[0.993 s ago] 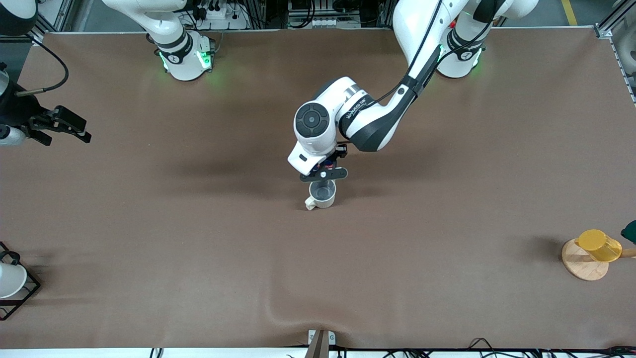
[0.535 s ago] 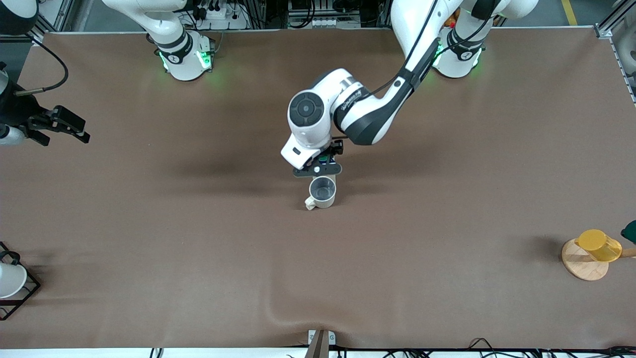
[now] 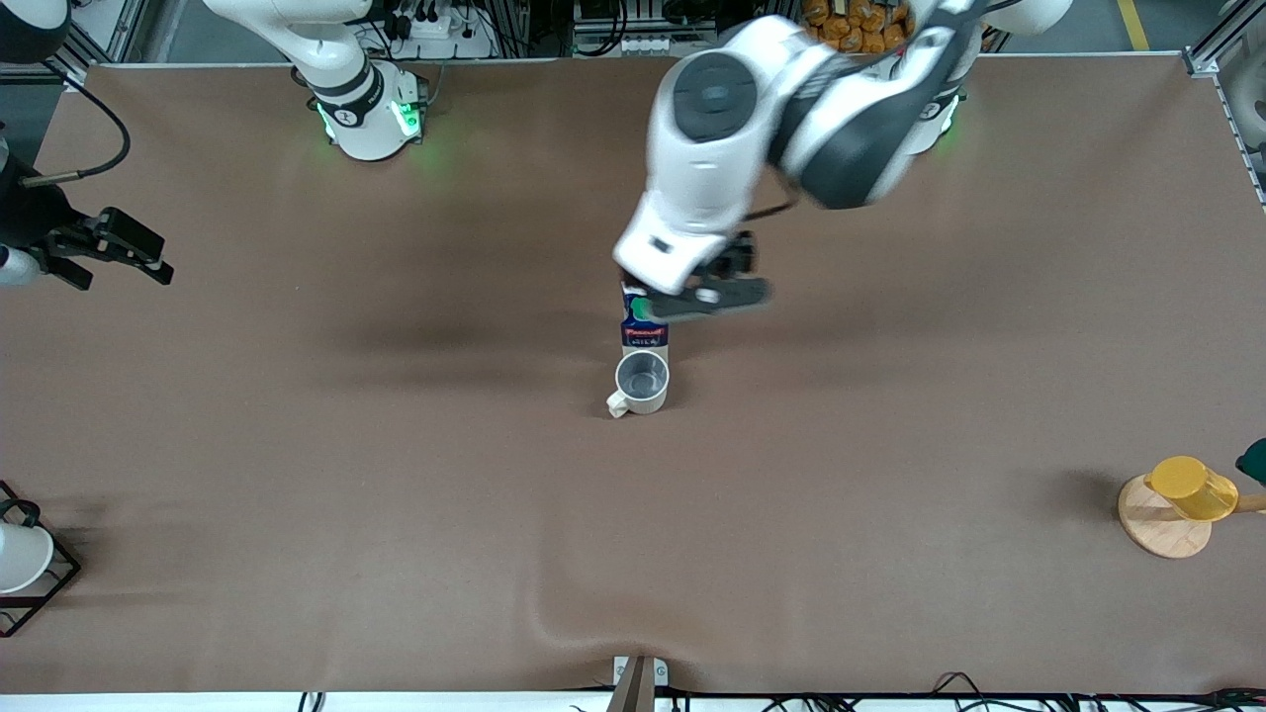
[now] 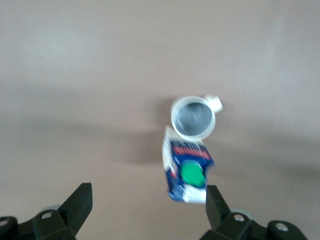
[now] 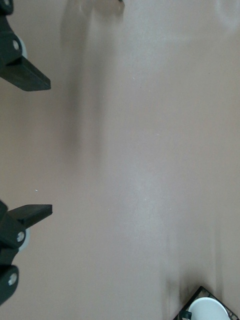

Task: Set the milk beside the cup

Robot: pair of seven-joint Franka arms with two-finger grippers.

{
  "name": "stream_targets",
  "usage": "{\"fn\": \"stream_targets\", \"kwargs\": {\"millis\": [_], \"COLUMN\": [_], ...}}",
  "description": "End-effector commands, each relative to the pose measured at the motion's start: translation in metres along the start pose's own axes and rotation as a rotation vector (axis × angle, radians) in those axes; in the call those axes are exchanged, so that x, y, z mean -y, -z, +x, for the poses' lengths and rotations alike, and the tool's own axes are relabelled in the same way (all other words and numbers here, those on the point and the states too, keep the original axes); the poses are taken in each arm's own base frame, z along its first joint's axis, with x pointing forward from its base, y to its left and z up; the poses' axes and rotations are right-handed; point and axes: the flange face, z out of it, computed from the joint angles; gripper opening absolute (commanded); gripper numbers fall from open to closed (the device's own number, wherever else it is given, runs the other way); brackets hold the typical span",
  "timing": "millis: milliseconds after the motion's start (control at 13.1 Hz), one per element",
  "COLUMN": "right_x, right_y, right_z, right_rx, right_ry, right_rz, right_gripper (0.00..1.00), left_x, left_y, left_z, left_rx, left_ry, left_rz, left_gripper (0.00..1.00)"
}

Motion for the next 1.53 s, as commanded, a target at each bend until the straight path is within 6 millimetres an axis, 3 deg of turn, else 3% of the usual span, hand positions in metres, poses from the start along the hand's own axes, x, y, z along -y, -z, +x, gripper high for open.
{"fn": "stream_targets", "kwargs": {"millis": [0, 153, 306, 458, 611, 840, 1069, 1222, 1451], "right_x": [0.002, 0.001, 0.002, 0.001, 0.002, 0.004, 0.003, 0.003, 0.003], "right_y": [0.008, 0.007, 0.007, 0.006, 0.005, 0.005, 0.005, 0.004, 0.004], "right_z": [-0.003, -0.003, -0.002, -0.002, -0.002, -0.002, -0.002, -0.001, -0.001], "right_rx": [0.005, 0.006, 0.005, 0.008, 0.008, 0.009, 0.011, 0.012, 0.011], "right_ry": [-0.008, -0.008, -0.006, -0.008, -0.005, -0.006, -0.008, -0.008, -0.008], "right_rz": [-0.016, -0.016, -0.016, -0.016, -0.016, -0.015, -0.015, -0.015, -0.015], "right_gripper": [1.0, 1.0, 1.0, 1.0, 1.0, 1.0, 1.0, 1.0, 1.0], "left_x": [0.111, 0.176, 0.242, 0.292, 0.342, 0.394, 0.393, 0.389, 0.384], "left_y": [0.019, 0.041, 0.071, 0.1, 0.13, 0.148, 0.165, 0.162, 0.162], "left_z": [0.095, 0.124, 0.132, 0.128, 0.104, 0.082, 0.07, 0.069, 0.067], "left_rx": [-0.02, -0.031, 0.004, 0.004, -0.023, 0.028, 0.007, 0.017, 0.018], "left_ry": [0.129, 0.099, 0.031, -0.022, -0.065, -0.242, -0.184, -0.069, -0.099], "left_rz": [-0.003, -0.005, 0.021, 0.025, 0.033, 0.045, 0.035, 0.029, 0.034], "left_gripper": [1.0, 1.0, 1.0, 1.0, 1.0, 1.0, 1.0, 1.0, 1.0]}}
